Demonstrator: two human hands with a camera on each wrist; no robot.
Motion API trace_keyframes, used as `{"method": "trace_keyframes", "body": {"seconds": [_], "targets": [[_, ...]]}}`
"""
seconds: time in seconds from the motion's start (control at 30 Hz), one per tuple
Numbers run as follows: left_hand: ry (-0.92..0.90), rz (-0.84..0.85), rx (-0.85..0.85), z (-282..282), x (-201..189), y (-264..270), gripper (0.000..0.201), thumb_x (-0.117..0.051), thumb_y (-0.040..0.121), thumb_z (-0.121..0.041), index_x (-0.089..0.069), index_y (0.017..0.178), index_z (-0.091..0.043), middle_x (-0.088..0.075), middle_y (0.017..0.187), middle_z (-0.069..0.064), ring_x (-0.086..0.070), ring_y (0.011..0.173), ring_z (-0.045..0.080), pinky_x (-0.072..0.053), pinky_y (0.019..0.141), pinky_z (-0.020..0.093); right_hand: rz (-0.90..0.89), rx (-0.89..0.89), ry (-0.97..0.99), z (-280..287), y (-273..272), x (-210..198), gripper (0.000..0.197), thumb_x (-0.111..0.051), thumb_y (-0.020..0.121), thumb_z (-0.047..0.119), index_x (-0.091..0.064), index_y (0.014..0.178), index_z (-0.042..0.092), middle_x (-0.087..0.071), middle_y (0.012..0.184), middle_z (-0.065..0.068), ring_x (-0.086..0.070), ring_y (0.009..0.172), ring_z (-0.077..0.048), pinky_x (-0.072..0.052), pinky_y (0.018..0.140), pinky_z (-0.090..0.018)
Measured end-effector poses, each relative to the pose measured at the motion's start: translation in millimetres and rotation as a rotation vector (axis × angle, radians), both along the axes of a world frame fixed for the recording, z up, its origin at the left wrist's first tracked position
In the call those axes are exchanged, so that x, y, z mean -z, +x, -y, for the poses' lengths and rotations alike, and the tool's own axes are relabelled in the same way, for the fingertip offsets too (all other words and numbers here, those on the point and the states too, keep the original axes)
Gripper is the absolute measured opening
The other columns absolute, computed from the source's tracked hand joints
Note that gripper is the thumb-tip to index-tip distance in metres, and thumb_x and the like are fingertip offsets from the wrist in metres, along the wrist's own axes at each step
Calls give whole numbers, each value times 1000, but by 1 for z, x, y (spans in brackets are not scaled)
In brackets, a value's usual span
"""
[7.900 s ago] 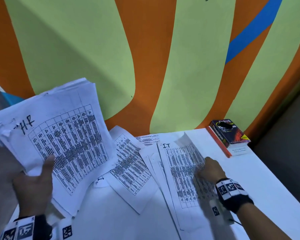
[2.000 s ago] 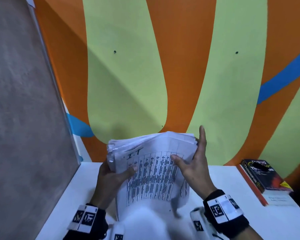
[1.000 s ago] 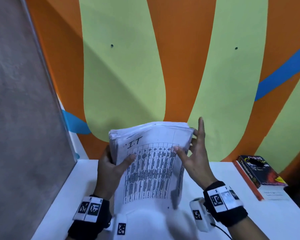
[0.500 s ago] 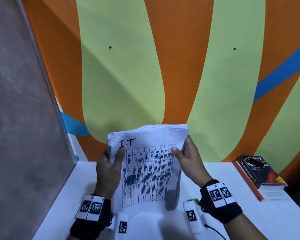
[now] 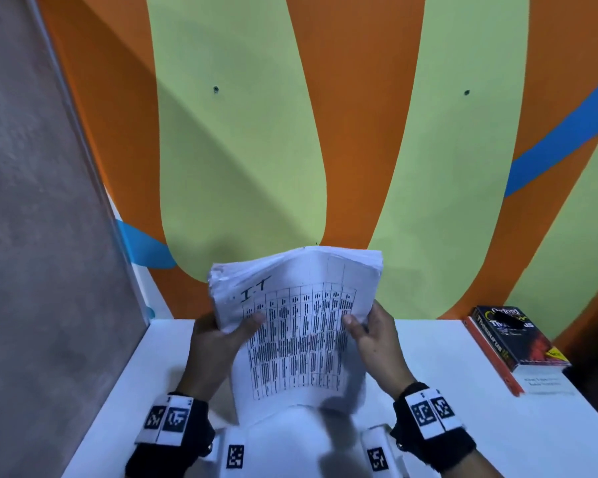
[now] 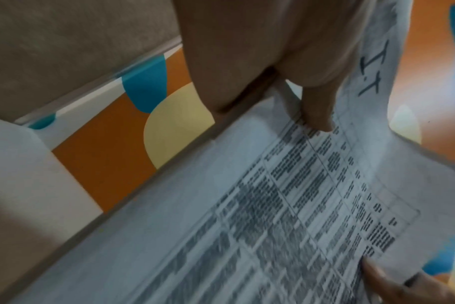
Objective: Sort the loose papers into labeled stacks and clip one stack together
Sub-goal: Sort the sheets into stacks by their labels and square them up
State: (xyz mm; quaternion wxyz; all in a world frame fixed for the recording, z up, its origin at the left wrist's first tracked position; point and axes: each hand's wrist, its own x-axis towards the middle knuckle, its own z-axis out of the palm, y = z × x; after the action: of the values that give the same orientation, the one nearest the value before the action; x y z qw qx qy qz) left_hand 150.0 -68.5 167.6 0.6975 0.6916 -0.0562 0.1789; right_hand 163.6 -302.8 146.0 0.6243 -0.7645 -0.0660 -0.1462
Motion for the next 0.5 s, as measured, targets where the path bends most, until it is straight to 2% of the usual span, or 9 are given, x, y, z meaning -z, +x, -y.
{"method": "trace_keyframes", "body": {"seconds": [0.07,0.13,0.2,0.27,0.33,0.4,0.43,0.47,0.5], "targets": [[-4,67,23,-6,-12,2,23,-79,71,-33,-73,85,-17,-76,86,-13,-70,80,6,-55,72,26,14,2,-13,5,2,-6,41,-57,88,-4,-56,110,31,-70,96,28,-63,94,8,-47,81,-8],[-9,160,1,-14,-24,8,15,-76,73,-26,-72,83,-16,-73,77,-12,-64,73,6,-52,68,25,51,19,-17,11,4,-9,39,-58,87,-6,-57,106,27,-69,92,32,-62,90,11,-45,78,-5],[-249,236,-2,-28,-37,15,28,-80,68,-36,-71,84,-15,-69,77,-4,-57,70,12,-46,65,25,95,48,-24,17,4,-10,35,-59,86,-8,-59,101,24,-68,85,34,-61,82,15,-43,72,-2],[-504,316,4,-48,-43,22,41,-82,61,-46,-66,85,-18,-67,79,-4,-55,67,9,-43,59,20,110,77,-16,25,3,-8,34,-60,86,-7,-60,103,22,-67,87,37,-60,86,17,-42,72,-1],[-422,346,63,-58,-44,25,58,-79,62,-54,-60,104,-19,-66,95,-6,-55,77,8,-46,62,19,113,93,-16,31,0,-7,35,-59,86,-6,-61,106,23,-67,91,36,-60,91,15,-42,74,-1],[-194,236,152,-52,-39,28,97,-83,53,-56,-41,133,-22,-58,122,-6,-56,95,9,-51,69,18,109,84,-33,33,-1,-11,39,-58,88,-5,-60,103,31,-69,92,32,-63,91,9,-44,76,-4],[-104,160,203,-45,-34,28,115,-87,46,-52,-30,142,-25,-55,129,-7,-57,102,8,-52,70,18,104,72,-51,32,-1,-14,40,-57,88,-5,-59,101,33,-69,91,32,-63,89,9,-44,75,-4],[-30,97,225,-37,-31,28,126,-91,42,-45,-22,146,-28,-56,130,-9,-59,105,7,-54,71,19,109,50,-79,30,-1,-18,40,-56,89,-5,-58,101,34,-69,90,32,-62,87,10,-44,75,-4],[21,61,238,-29,-30,28,125,-91,42,-36,-23,146,-29,-61,124,-9,-62,103,6,-55,74,22,118,25,-107,29,-2,-23,39,-55,90,-4,-58,102,33,-69,91,31,-62,87,9,-45,76,-5]]}}
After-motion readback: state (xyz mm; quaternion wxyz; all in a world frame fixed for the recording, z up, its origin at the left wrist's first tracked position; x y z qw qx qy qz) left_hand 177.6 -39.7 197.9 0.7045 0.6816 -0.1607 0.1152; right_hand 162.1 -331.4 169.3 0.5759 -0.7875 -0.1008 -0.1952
